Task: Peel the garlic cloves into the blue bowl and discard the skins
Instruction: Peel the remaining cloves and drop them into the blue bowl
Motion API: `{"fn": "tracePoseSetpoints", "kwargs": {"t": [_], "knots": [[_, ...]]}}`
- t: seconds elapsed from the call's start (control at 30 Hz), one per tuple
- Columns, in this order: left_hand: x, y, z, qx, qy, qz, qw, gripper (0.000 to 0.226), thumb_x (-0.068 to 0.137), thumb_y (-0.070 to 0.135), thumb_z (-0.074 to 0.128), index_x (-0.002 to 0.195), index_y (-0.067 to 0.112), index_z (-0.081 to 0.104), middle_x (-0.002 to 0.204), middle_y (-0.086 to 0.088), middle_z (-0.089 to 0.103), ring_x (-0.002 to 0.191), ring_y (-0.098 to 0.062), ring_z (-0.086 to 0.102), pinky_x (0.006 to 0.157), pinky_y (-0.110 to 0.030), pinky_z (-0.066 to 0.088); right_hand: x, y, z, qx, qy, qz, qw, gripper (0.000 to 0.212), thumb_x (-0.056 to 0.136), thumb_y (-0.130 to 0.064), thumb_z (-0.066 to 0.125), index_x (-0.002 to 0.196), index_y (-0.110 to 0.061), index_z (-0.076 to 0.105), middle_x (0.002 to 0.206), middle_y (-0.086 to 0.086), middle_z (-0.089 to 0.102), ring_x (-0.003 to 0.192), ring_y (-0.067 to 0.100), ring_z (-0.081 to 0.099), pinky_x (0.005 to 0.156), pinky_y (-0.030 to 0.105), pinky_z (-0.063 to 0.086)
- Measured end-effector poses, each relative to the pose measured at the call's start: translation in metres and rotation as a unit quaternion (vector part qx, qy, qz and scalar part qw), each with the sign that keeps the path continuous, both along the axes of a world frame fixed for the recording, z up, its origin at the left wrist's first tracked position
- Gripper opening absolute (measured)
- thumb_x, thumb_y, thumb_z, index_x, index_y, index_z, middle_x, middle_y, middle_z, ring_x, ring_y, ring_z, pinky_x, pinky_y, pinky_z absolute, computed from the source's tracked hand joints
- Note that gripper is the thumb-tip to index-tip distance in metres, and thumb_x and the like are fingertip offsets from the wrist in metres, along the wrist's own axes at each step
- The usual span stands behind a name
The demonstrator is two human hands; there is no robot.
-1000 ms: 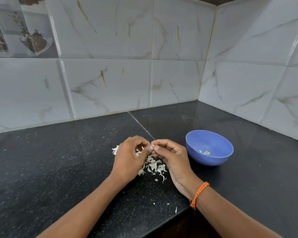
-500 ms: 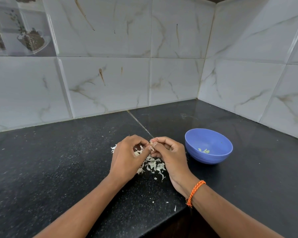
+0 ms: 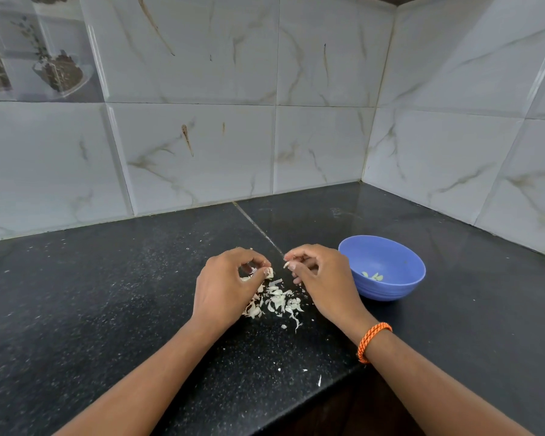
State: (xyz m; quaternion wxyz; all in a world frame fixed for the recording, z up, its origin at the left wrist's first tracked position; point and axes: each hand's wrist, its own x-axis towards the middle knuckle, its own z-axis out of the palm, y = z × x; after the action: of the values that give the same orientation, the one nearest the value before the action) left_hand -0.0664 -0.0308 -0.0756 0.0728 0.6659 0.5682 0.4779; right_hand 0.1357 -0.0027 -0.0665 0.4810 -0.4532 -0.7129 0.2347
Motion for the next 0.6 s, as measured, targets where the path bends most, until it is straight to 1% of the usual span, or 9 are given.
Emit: {"fn": "tracePoseSetpoints", "kwargs": {"t": [0.07, 0.13, 0.23, 0.3, 0.33, 0.4, 0.43, 0.5, 0.6], "knots": [[-0.001, 0.000, -0.001, -0.009, 0.020, 0.000, 1.000, 0.008, 0.093, 0.037, 0.081, 0.091, 0.044, 0.081, 0.087, 0.032, 0.073, 0.086, 0.004, 0.068, 0.071, -0.029, 0.056, 0.005, 0.003, 0.000, 0.033, -0.083, -0.015, 0.996, 0.013, 0.101, -0.011, 0.070, 0.098, -0.021, 0.078, 0.092, -0.006, 0.070, 0.076, 0.010, 0.071, 0.070, 0.021, 0.057], [-0.002, 0.001, -0.002, -0.020, 0.046, 0.003, 0.999, 0.008, 0.093, 0.040, 0.079, 0.094, 0.048, 0.080, 0.087, 0.034, 0.073, 0.090, 0.004, 0.068, 0.075, -0.031, 0.057, 0.008, 0.003, 0.000, 0.045, -0.152, -0.025, 0.987, 0.012, 0.103, -0.017, 0.068, 0.098, -0.026, 0.075, 0.089, -0.010, 0.068, 0.079, 0.008, 0.067, 0.075, 0.028, 0.055], [-0.001, 0.003, -0.003, -0.046, 0.095, 0.018, 0.994, 0.013, 0.092, 0.036, 0.080, 0.096, 0.048, 0.080, 0.098, 0.033, 0.071, 0.105, 0.003, 0.056, 0.076, -0.030, 0.050, 0.009, 0.002, -0.003, 0.036, -0.190, -0.023, 0.981, 0.011, 0.102, -0.018, 0.070, 0.098, -0.026, 0.077, 0.086, -0.013, 0.073, 0.080, 0.004, 0.067, 0.076, 0.030, 0.058], [-0.002, 0.004, -0.006, -0.051, 0.126, 0.018, 0.991, 0.015, 0.091, 0.033, 0.082, 0.097, 0.047, 0.080, 0.105, 0.031, 0.068, 0.109, 0.002, 0.050, 0.074, -0.026, 0.043, 0.009, 0.000, -0.005, 0.020, -0.200, -0.020, 0.979, 0.010, 0.098, -0.019, 0.073, 0.095, -0.026, 0.080, 0.084, -0.014, 0.075, 0.077, 0.002, 0.068, 0.073, 0.025, 0.058], [-0.003, 0.005, -0.008, -0.045, 0.132, 0.017, 0.990, 0.014, 0.091, 0.034, 0.082, 0.098, 0.046, 0.080, 0.105, 0.031, 0.067, 0.110, 0.001, 0.050, 0.073, -0.025, 0.042, 0.008, 0.000, -0.006, 0.015, -0.209, -0.022, 0.978, 0.010, 0.097, -0.019, 0.076, 0.094, -0.026, 0.081, 0.083, -0.014, 0.075, 0.076, 0.001, 0.068, 0.070, 0.019, 0.056], [-0.004, 0.005, -0.010, -0.030, 0.121, 0.015, 0.992, 0.010, 0.092, 0.036, 0.081, 0.098, 0.044, 0.080, 0.104, 0.030, 0.067, 0.110, 0.000, 0.049, 0.072, -0.021, 0.041, 0.008, -0.001, -0.008, 0.012, -0.226, -0.029, 0.974, 0.010, 0.096, -0.018, 0.078, 0.092, -0.026, 0.082, 0.084, -0.015, 0.076, 0.075, -0.002, 0.067, 0.066, 0.010, 0.049], [-0.004, 0.006, -0.010, -0.022, 0.110, 0.011, 0.994, 0.009, 0.093, 0.037, 0.080, 0.098, 0.043, 0.080, 0.103, 0.029, 0.068, 0.110, 0.001, 0.049, 0.073, -0.018, 0.040, 0.008, -0.001, -0.008, 0.012, -0.234, -0.031, 0.972, 0.012, 0.096, -0.016, 0.078, 0.091, -0.026, 0.081, 0.085, -0.015, 0.076, 0.075, -0.003, 0.065, 0.066, 0.009, 0.046], [-0.002, 0.006, -0.010, -0.007, 0.090, -0.002, 0.996, 0.010, 0.095, 0.036, 0.077, 0.102, 0.043, 0.080, 0.102, 0.029, 0.070, 0.110, 0.001, 0.049, 0.078, -0.018, 0.041, 0.007, -0.002, -0.006, 0.022, -0.263, -0.030, 0.964, 0.014, 0.097, -0.014, 0.075, 0.093, -0.026, 0.081, 0.090, -0.014, 0.075, 0.079, 0.000, 0.059, 0.069, 0.013, 0.043], [0.001, 0.006, -0.011, 0.007, 0.088, -0.028, 0.996, 0.016, 0.097, 0.034, 0.075, 0.110, 0.043, 0.079, 0.100, 0.028, 0.071, 0.108, -0.002, 0.051, 0.088, -0.031, 0.047, 0.006, -0.001, 0.012, 0.059, -0.292, -0.032, 0.954, 0.014, 0.098, -0.014, 0.073, 0.093, -0.024, 0.080, 0.093, -0.010, 0.073, 0.088, 0.005, 0.050, 0.076, 0.028, 0.042]]}}
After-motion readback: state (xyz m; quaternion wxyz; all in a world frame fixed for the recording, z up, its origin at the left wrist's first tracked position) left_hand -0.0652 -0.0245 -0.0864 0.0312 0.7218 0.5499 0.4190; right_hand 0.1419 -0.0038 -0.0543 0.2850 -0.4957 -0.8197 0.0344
